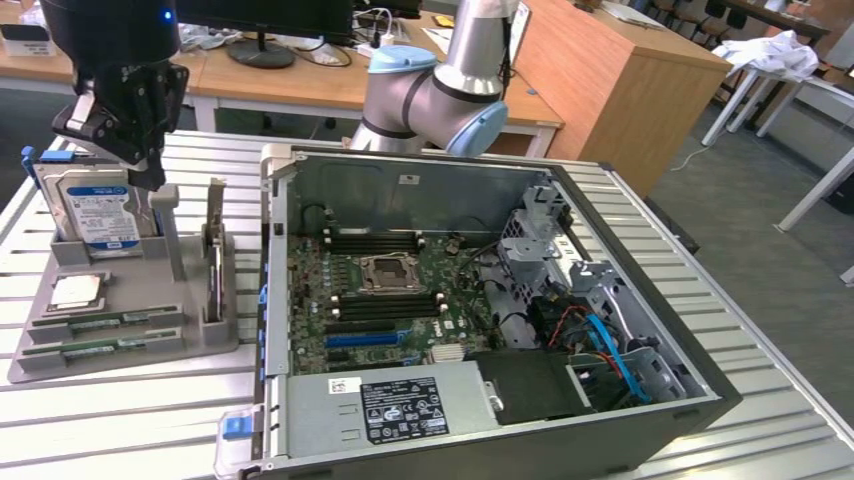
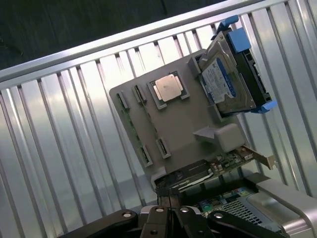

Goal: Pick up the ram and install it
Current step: 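Pick up the ram and move it above insertion slot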

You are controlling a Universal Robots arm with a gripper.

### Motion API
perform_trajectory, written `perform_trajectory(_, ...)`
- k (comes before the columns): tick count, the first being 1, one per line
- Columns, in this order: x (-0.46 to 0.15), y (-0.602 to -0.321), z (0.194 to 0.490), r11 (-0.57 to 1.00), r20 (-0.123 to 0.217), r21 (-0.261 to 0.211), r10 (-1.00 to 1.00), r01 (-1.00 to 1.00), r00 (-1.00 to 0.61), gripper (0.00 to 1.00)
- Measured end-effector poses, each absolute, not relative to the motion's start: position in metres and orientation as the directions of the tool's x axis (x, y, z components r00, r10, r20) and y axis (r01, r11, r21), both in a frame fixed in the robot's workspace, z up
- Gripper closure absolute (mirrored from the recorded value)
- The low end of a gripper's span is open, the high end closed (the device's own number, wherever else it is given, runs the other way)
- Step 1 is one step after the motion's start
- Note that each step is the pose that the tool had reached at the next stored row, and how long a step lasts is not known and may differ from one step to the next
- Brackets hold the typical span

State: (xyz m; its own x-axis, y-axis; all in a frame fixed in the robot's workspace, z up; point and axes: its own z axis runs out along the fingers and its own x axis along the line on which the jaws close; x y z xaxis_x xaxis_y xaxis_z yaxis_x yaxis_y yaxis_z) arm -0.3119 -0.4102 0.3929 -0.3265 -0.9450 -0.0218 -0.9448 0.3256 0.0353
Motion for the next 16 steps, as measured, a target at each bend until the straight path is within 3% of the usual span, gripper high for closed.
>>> perform_trajectory(16, -0.3119, -0.4102, 0.3926, 0.222, -0.022, 0.035, -0.975, -0.974, -0.223, 0.9)
